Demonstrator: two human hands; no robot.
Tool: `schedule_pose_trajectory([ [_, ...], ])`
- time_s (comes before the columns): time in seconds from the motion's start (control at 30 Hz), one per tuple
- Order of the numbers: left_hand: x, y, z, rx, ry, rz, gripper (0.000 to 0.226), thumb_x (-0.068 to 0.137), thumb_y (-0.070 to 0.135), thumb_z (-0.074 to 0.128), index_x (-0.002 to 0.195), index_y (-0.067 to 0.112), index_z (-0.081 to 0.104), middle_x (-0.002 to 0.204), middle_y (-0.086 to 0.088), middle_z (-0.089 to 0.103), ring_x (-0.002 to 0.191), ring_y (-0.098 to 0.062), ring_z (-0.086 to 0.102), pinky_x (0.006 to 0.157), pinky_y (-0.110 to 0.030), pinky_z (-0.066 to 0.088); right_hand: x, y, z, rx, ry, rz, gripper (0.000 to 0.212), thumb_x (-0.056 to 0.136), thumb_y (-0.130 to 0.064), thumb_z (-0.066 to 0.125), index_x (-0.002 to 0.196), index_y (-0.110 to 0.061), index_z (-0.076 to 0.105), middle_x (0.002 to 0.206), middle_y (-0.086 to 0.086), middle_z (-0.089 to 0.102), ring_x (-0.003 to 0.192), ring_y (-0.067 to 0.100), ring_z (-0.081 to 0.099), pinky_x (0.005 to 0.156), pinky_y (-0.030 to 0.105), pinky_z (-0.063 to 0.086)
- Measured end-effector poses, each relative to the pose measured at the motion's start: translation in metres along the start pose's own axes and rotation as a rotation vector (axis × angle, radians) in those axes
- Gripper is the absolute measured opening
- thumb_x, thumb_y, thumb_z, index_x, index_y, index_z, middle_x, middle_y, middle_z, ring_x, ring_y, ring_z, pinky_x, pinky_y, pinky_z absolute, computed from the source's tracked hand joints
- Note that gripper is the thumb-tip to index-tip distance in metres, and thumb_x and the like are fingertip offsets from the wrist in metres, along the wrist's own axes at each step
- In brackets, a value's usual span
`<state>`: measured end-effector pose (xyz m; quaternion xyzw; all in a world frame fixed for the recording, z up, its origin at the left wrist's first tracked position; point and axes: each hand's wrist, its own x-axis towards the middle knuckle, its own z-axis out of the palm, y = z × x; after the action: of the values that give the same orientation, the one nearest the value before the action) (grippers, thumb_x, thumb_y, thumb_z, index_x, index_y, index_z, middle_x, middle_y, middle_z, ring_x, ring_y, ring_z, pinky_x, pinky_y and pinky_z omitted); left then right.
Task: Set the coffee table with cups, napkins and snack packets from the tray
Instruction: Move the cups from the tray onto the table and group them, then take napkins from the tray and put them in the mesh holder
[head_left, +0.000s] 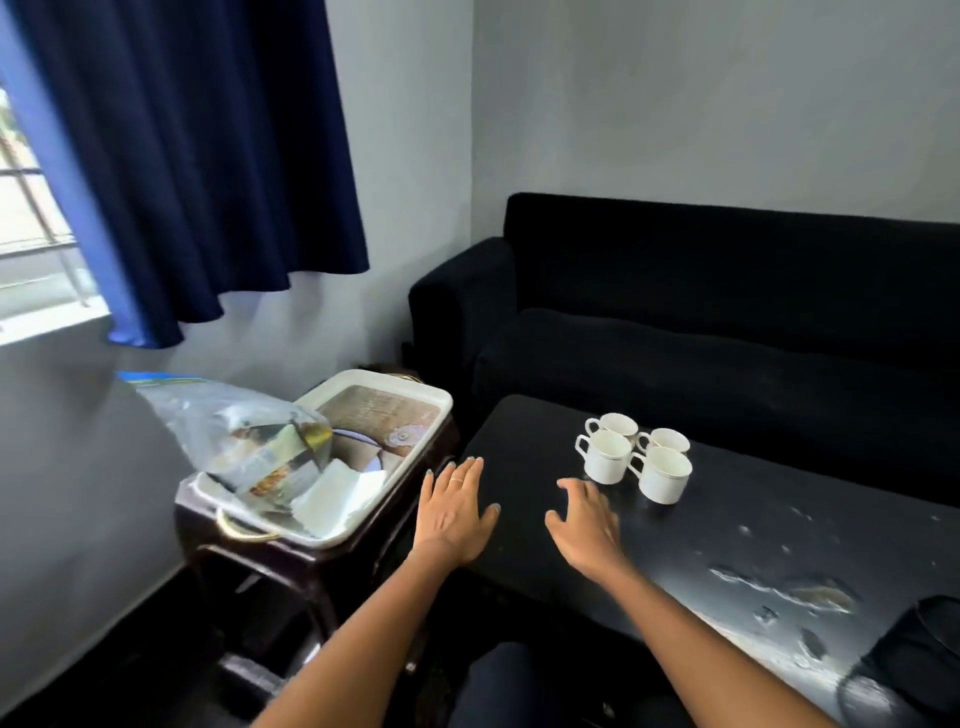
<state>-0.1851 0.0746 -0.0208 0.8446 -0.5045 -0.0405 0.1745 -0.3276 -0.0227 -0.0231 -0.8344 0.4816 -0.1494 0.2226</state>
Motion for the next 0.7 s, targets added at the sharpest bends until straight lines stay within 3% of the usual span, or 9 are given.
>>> schedule_pose_trajectory([
  [0.2,-0.025,-0.050,-0.031,-0.054,0.063,-0.215,0.073,0.093,0.046,0.043,0.152,0.017,0.011,0.159,-0.003,0.017,0.147,-0.021,0.010,0.120,-0.043,0.003,-0.002,-0.079,0.018,-0.003,-0.071,-0.219,0.046,0.091,-0.028,0.048,0.135,-0.020,0.040,0.142,0.001,0.039,0.132,0.021,0.035,0.106,0.038,0.028],
  [0.33,-0.040,-0.074,-0.026,-0.057,0.012,-0.351,0.078,0.093,0.052,0.040,0.152,0.015,0.004,0.161,-0.004,0.006,0.148,-0.022,0.004,0.119,-0.045,0.000,-0.003,-0.118,0.035,-0.023,-0.118,-0.334,0.044,0.091,-0.029,0.047,0.134,-0.019,0.043,0.140,0.001,0.042,0.130,0.022,0.036,0.106,0.036,0.027],
  [0.53,-0.046,-0.100,-0.025,0.011,-0.150,-0.440,0.079,0.092,0.059,0.036,0.152,0.015,0.009,0.160,-0.004,0.013,0.148,-0.020,0.009,0.118,-0.050,-0.003,0.008,-0.152,0.062,-0.071,-0.211,-0.431,0.039,0.093,-0.029,0.044,0.130,-0.017,0.048,0.137,0.003,0.047,0.128,0.022,0.040,0.105,0.036,0.029],
  [0.7,-0.044,-0.100,-0.025,0.068,-0.155,-0.432,0.077,0.092,0.059,0.037,0.151,0.016,0.012,0.157,-0.003,0.024,0.147,-0.020,0.015,0.116,-0.055,-0.004,0.026,-0.176,0.080,-0.116,-0.255,-0.467,0.040,0.095,-0.028,0.042,0.132,-0.014,0.048,0.139,0.005,0.047,0.131,0.022,0.039,0.106,0.036,0.027],
])
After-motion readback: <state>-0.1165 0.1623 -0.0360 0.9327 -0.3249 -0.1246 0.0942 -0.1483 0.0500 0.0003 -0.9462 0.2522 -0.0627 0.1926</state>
